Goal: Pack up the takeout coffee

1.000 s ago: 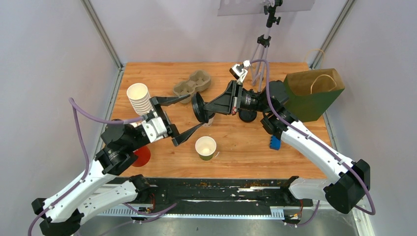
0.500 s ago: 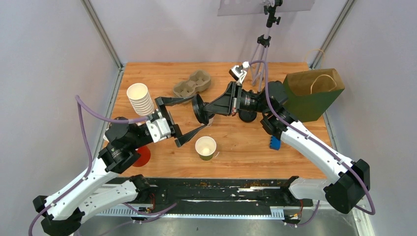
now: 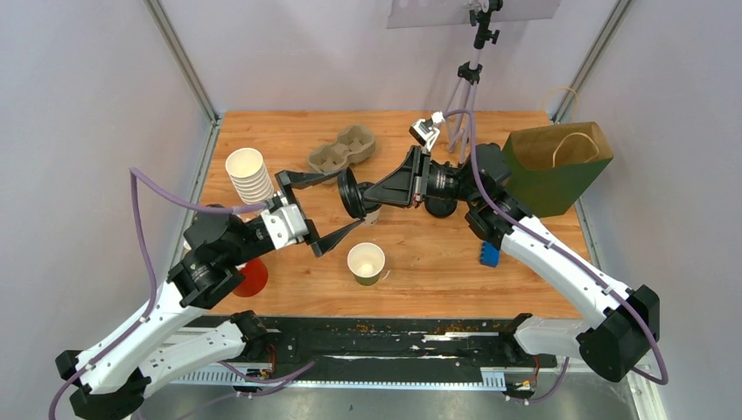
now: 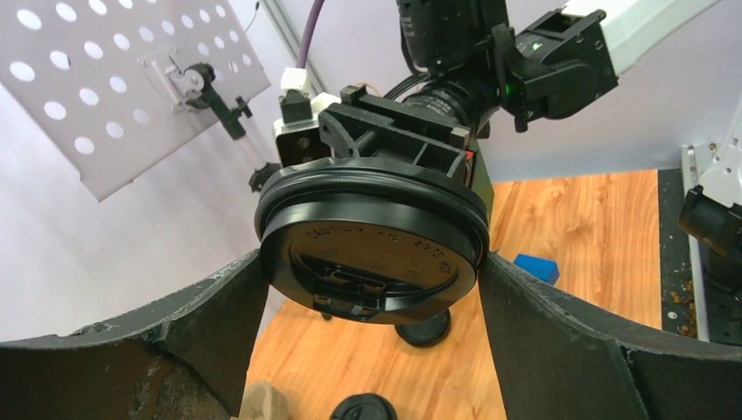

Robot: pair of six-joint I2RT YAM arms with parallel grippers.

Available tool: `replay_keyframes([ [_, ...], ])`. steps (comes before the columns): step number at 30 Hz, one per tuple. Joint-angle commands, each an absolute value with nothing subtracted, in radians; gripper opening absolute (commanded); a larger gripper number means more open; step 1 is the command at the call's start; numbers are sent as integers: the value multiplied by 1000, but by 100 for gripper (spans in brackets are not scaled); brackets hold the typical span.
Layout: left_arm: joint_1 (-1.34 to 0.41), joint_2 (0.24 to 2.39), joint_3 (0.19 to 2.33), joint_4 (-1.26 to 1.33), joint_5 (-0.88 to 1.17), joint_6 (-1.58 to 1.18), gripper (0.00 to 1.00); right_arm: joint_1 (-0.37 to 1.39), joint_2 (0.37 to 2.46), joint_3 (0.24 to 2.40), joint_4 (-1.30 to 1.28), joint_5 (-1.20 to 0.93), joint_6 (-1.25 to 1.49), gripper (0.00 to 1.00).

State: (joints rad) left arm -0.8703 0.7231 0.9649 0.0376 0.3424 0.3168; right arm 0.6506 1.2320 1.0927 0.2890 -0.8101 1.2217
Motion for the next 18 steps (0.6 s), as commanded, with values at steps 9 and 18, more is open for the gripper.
replay_keyframes([
  [9,-874,773,1176,-455,117,138,92,579,1071,1171,-299,-598,778,49],
  [18,-874,1063,1370,-919,99,-99,88,579,1028,1304,-620,-416,503,53],
])
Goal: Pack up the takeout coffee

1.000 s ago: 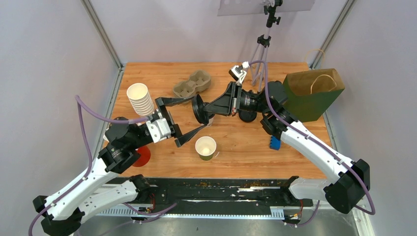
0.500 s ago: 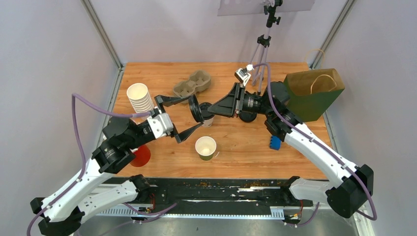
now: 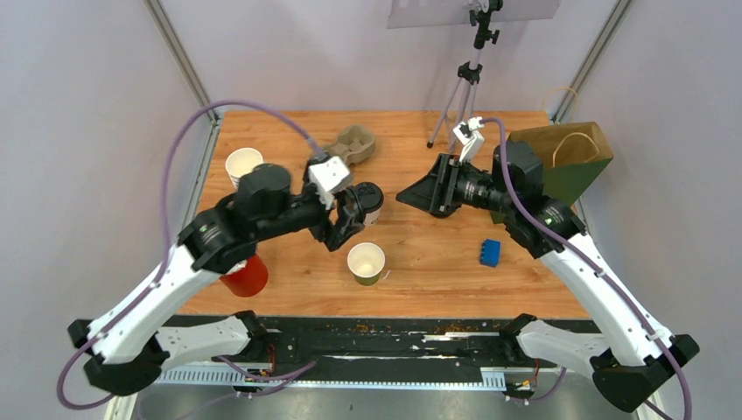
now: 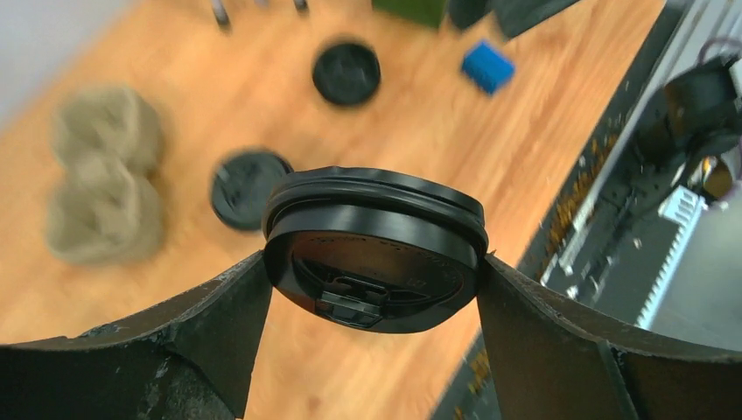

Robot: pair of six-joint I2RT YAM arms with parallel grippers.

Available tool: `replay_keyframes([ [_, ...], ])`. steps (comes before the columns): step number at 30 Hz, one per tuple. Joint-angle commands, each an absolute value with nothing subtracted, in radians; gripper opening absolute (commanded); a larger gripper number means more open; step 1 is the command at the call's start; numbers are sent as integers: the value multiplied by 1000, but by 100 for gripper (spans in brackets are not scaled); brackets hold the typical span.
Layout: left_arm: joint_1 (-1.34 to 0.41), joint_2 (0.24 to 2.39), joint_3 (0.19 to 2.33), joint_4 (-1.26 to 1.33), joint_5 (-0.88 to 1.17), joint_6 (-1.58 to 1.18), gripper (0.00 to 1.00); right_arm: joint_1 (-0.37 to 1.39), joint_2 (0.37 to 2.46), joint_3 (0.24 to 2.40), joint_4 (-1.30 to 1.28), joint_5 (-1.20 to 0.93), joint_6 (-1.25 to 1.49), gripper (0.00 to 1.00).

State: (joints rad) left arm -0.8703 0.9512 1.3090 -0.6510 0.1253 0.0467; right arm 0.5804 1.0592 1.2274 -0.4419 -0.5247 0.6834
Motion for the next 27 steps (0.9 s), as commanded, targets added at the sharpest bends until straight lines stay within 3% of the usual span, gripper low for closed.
replay_keyframes([
  [1,-874,1084,1386,-940,92,-117,88,580,1023,1311,-644,-399,476,54],
  [18,-902,1446,1549,-1128,71,-185,87,578,899,1310,-761,-228,362,58],
  [22,-914,1511,1578,-1161,76,-178,88,578,849,1294,-750,-197,371,66],
  [27,-921,1563,1573,-1185,95,-157,88,577,804,1286,-766,-141,371,84],
])
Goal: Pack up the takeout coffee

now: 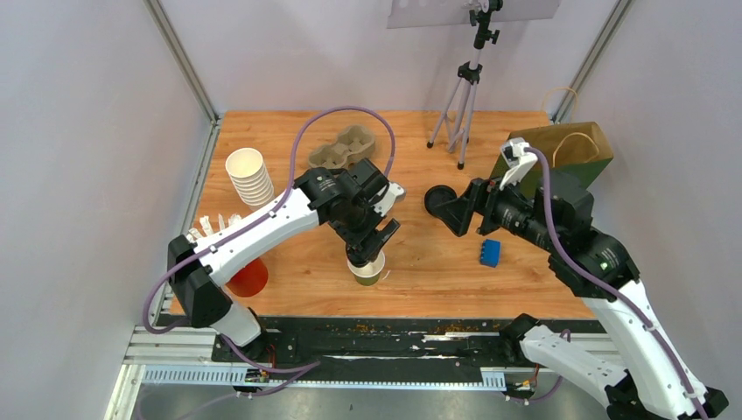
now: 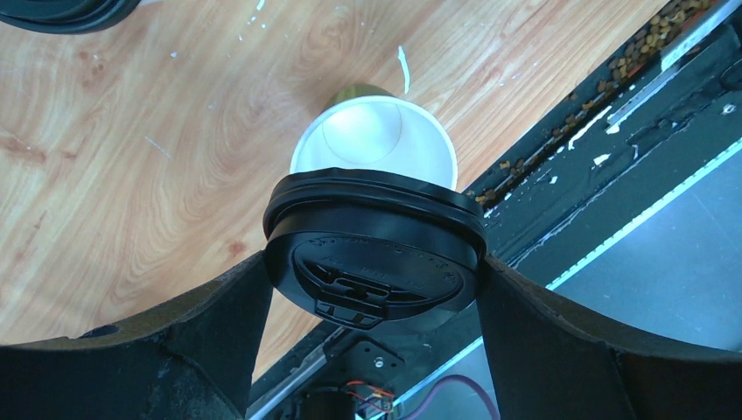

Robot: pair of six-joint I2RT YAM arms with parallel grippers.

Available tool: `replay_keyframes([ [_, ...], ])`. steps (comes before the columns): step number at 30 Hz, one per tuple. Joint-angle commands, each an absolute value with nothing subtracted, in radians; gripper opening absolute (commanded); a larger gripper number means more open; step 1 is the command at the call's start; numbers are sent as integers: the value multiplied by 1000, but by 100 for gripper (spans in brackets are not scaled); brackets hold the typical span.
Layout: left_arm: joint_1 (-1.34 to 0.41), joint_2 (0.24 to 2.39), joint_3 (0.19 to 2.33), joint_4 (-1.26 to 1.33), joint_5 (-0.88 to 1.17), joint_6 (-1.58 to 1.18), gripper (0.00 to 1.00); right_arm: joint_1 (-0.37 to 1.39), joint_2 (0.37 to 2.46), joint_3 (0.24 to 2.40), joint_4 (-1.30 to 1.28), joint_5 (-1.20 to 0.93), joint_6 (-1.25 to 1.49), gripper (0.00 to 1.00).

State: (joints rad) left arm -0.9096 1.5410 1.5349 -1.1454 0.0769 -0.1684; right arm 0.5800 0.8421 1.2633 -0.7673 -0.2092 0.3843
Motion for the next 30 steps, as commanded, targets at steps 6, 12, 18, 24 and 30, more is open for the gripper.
replay_keyframes([
  [6,-927,1581,1564,-1163,88,-158,88,578,794,1302,-767,-115,376,94],
  [12,-927,1612,1563,-1173,73,-152,89,577,789,1307,-766,-115,377,99],
  [18,-927,1635,1562,-1169,82,-148,89,577,787,1302,-768,-113,373,100],
  [24,-928,1657,1582,-1180,71,-133,89,578,797,1315,-765,-116,361,100],
  [30,-928,1686,1607,-1210,59,-119,90,577,797,1326,-780,-100,341,100],
])
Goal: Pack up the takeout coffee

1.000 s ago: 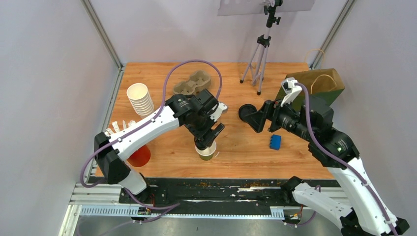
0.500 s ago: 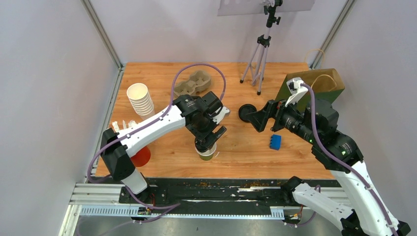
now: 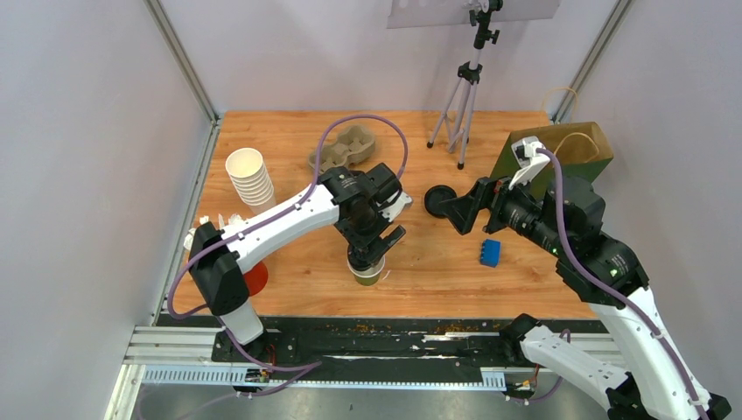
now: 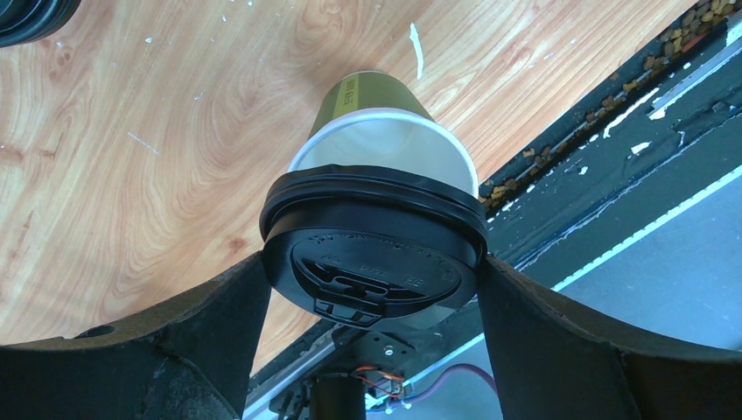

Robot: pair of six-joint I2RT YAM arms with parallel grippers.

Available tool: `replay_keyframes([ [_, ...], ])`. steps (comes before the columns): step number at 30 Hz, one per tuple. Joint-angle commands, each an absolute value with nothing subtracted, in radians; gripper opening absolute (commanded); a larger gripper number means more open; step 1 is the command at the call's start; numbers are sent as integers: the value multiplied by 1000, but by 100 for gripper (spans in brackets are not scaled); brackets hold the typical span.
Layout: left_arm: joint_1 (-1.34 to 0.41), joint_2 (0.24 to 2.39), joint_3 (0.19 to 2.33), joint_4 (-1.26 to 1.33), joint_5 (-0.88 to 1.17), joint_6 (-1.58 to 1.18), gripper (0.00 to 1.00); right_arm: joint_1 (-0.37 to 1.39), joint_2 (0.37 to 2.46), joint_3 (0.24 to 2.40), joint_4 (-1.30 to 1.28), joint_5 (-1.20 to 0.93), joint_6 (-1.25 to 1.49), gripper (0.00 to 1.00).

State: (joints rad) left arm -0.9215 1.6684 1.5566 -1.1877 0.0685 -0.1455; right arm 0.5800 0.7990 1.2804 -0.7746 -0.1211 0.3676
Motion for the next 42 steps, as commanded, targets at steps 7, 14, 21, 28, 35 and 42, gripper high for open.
replay_keyframes([
  [7,-928,1708,1622,-1228,60,-115,90,578,801,1330,-783,-98,333,100],
  [14,-931,1723,1628,-1232,69,-113,90,577,795,1320,-784,-71,314,100],
  [21,-937,1729,1629,-1239,63,-115,90,578,798,1312,-779,-72,307,100],
  [28,-946,1743,1629,-1243,73,-114,90,578,795,1302,-775,-79,315,100],
  [35,-954,1746,1627,-1244,79,-120,92,578,803,1297,-770,-102,331,100],
  [42,-957,1748,1611,-1241,81,-120,94,578,797,1297,-767,-100,336,100],
])
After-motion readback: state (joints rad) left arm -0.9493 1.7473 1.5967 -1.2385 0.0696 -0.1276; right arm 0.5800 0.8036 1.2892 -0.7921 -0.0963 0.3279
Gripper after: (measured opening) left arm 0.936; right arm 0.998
